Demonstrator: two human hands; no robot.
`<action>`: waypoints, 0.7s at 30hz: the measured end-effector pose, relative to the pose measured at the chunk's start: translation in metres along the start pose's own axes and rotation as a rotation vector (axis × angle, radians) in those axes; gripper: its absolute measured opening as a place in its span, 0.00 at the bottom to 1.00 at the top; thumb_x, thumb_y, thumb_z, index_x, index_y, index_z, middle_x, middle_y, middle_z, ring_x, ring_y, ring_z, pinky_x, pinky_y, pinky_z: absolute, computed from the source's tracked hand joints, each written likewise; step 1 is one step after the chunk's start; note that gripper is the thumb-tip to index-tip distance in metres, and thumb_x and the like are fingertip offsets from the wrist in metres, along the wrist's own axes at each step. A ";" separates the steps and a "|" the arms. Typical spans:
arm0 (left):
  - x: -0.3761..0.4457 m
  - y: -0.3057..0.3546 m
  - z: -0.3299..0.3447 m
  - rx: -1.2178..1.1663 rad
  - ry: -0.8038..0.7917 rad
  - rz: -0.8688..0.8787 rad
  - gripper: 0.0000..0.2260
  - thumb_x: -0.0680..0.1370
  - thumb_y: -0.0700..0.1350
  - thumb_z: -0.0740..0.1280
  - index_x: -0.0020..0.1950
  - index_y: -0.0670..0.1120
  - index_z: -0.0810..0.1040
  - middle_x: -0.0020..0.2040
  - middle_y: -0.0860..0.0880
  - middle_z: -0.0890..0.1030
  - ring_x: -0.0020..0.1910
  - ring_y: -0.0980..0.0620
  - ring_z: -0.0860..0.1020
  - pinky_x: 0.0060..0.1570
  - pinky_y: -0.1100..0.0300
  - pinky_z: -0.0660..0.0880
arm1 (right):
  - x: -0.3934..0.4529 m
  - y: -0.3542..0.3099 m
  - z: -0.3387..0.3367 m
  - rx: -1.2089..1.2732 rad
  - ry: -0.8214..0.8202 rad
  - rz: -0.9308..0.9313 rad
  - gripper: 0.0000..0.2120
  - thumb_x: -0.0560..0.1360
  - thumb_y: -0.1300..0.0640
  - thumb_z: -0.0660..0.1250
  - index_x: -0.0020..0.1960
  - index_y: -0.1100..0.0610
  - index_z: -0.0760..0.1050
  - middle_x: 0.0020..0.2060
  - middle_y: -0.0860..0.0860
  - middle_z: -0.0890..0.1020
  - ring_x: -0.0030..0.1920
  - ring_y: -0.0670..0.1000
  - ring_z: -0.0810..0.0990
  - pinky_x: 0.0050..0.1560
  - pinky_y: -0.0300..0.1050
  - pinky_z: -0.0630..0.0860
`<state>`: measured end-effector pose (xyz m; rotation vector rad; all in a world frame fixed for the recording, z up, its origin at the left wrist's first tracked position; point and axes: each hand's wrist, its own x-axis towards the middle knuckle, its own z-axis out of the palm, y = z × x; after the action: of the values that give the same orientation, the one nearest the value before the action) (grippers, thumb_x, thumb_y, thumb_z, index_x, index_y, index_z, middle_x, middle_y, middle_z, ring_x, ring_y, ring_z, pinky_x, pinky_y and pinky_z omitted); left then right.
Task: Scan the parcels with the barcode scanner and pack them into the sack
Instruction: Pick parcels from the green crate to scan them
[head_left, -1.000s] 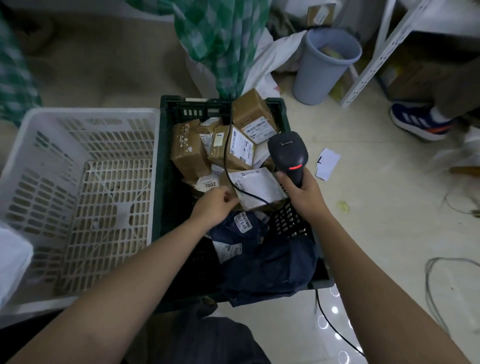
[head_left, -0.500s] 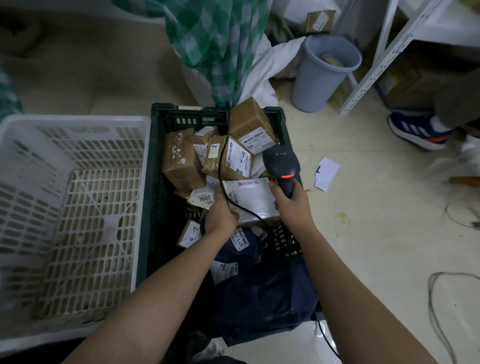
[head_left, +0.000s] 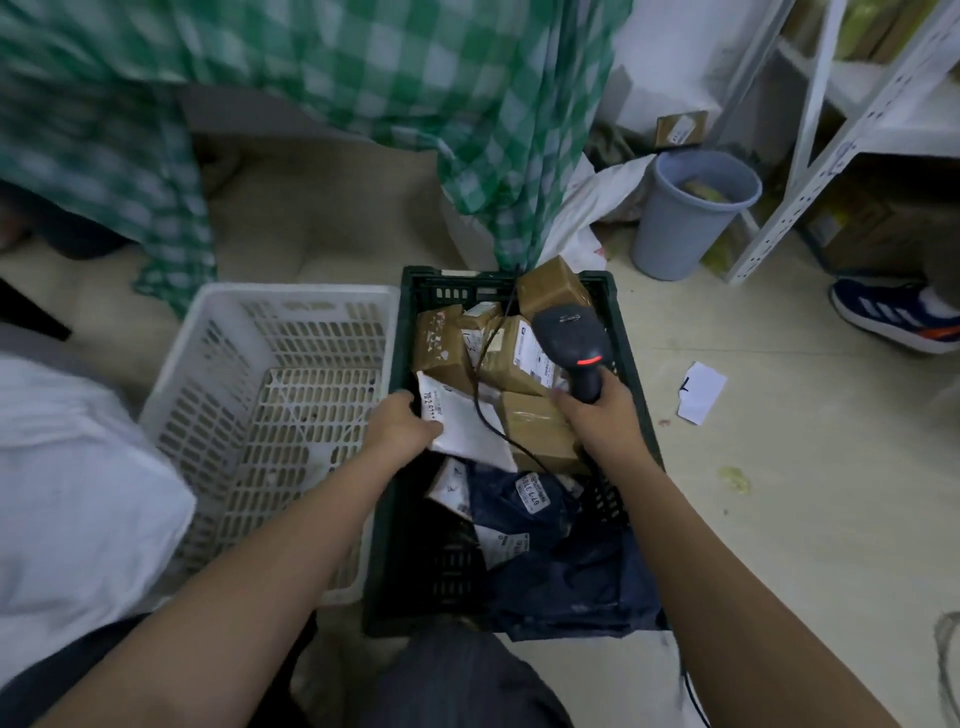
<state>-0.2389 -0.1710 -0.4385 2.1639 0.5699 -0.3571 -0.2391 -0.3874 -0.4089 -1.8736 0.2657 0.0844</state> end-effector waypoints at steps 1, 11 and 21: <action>-0.005 0.000 -0.016 -0.014 0.029 0.014 0.26 0.73 0.39 0.70 0.71 0.38 0.69 0.63 0.40 0.77 0.61 0.43 0.76 0.51 0.59 0.70 | -0.004 -0.010 0.008 0.005 -0.042 -0.001 0.08 0.73 0.62 0.71 0.49 0.57 0.73 0.35 0.50 0.76 0.33 0.46 0.72 0.34 0.40 0.69; -0.080 -0.009 -0.146 0.133 0.387 0.598 0.08 0.73 0.39 0.71 0.52 0.45 0.83 0.43 0.47 0.82 0.43 0.47 0.80 0.44 0.53 0.76 | -0.055 -0.132 0.120 0.323 -0.113 -0.018 0.18 0.70 0.47 0.76 0.53 0.56 0.77 0.44 0.52 0.83 0.43 0.50 0.83 0.49 0.48 0.80; -0.101 -0.053 -0.170 -0.168 0.414 0.426 0.34 0.70 0.54 0.75 0.73 0.51 0.66 0.66 0.54 0.63 0.66 0.55 0.61 0.67 0.55 0.62 | -0.081 -0.125 0.152 0.511 -0.090 0.094 0.19 0.68 0.64 0.76 0.57 0.61 0.77 0.50 0.56 0.84 0.51 0.57 0.83 0.58 0.56 0.78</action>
<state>-0.3433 -0.0340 -0.3278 2.1319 0.3297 0.3648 -0.2784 -0.1956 -0.3251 -1.3465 0.2828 0.1501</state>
